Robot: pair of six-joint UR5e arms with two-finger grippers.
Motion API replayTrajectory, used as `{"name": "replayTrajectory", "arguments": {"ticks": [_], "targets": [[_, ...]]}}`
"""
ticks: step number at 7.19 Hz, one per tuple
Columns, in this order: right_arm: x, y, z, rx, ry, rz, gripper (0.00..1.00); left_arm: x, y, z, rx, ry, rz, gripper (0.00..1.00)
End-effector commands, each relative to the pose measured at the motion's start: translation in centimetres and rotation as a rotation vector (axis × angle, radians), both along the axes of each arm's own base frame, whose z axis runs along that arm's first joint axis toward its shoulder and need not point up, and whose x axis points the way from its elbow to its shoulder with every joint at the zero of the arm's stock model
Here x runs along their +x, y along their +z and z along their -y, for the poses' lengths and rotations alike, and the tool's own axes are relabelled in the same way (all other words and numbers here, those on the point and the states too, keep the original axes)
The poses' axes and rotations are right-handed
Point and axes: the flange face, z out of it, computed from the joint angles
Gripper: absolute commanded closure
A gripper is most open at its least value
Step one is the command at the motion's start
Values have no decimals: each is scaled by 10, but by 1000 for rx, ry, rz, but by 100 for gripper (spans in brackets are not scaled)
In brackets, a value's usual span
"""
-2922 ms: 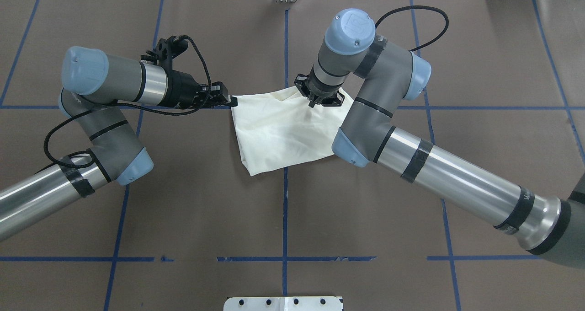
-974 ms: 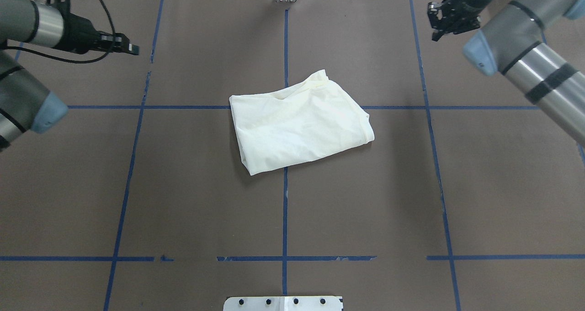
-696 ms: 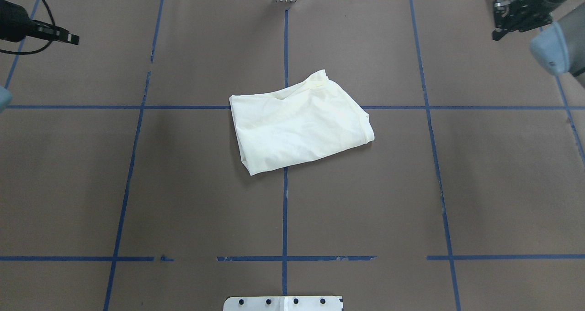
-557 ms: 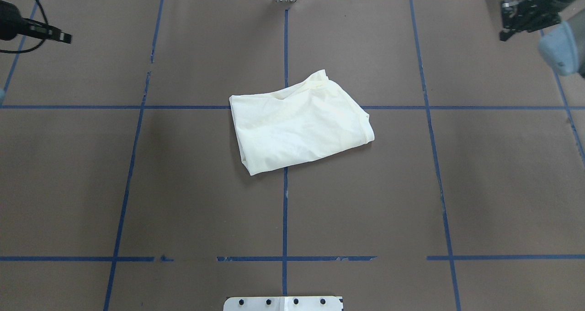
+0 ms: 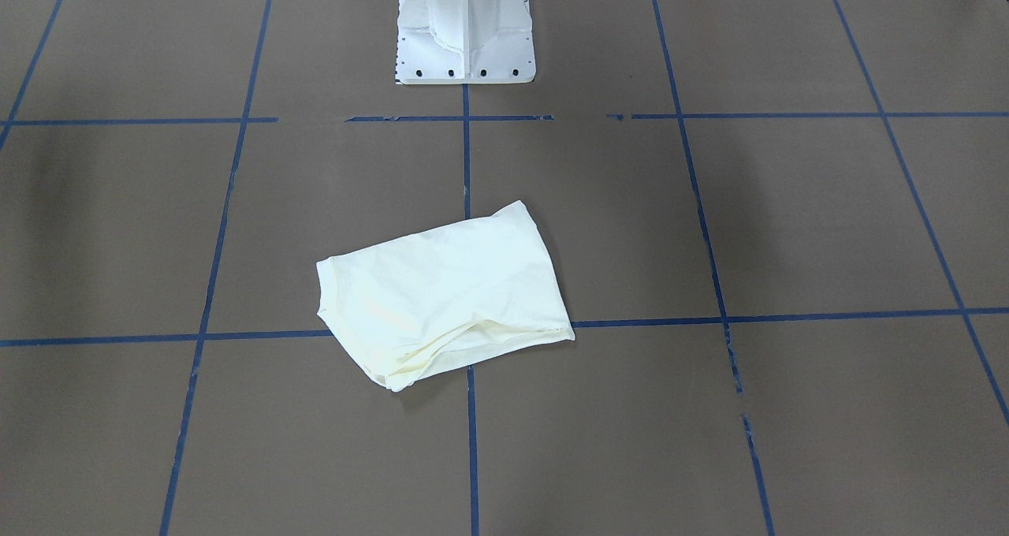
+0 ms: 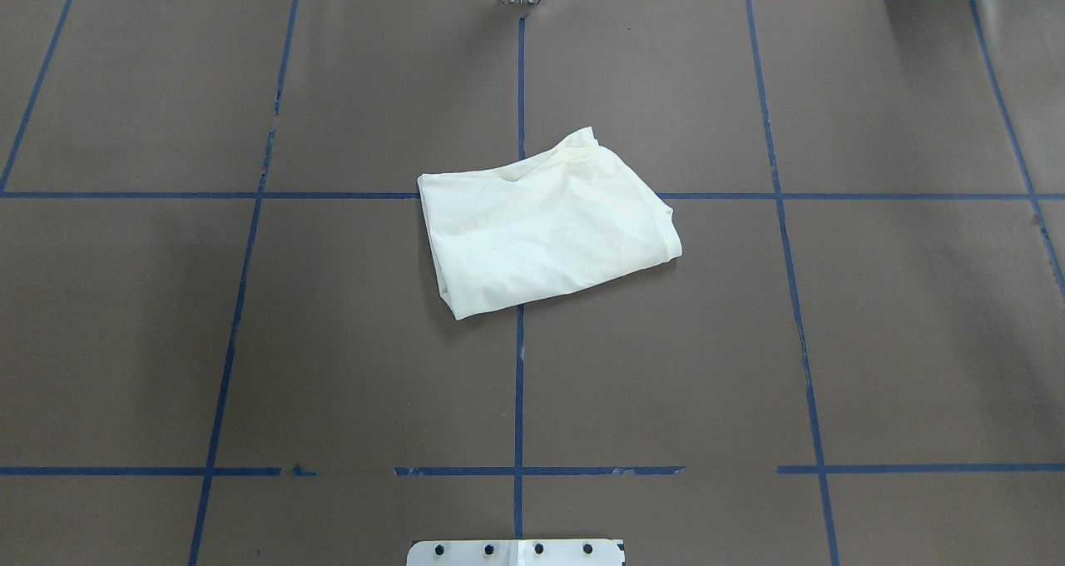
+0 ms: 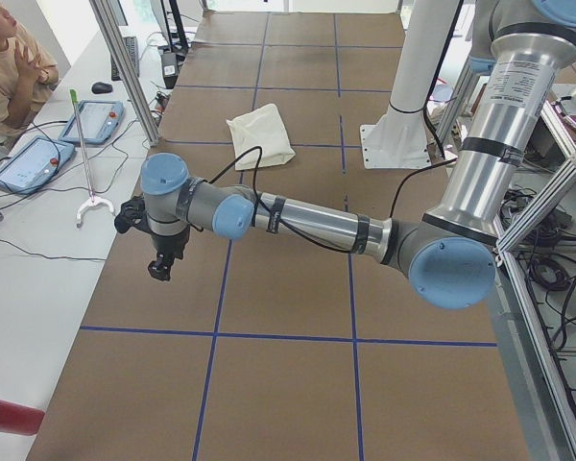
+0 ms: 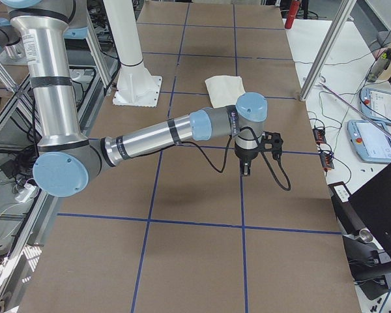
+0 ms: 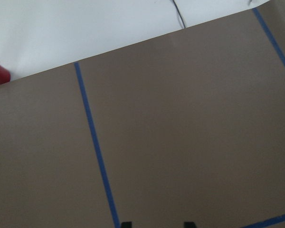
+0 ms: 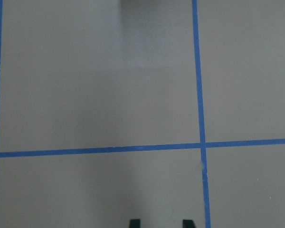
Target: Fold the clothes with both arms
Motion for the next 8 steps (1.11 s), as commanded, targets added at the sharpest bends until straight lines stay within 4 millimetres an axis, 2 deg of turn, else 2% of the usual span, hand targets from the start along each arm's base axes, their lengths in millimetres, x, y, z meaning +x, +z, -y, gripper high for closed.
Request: {"name": "replayTrajectory", "arguments": {"ticks": [1, 2, 3, 4, 5, 6, 8], "targets": [[8, 11, -12, -15, 10, -8, 0, -10, -12, -55, -48, 12, 8, 0], [8, 15, -13, -20, 10, -22, 0, -10, 16, -99, -74, 21, 7, 0], [8, 22, -18, -32, 8, -26, 0, -10, 13, -107, -32, 23, 10, 0], [1, 18, -21, -24, -8, -26, 0, -10, 27, -119, -44, 24, 9, 0], [-1, 29, -27, -47, -14, -29, 0, -10, 17, -125, -35, 19, 3, 0], [-1, 34, -36, -61, -17, -26, 0, -4, 24, -126, -60, 35, -61, 0], [-1, 37, -40, -68, -19, -17, 0, -1, 31, -125, -82, 45, -106, 0]]}}
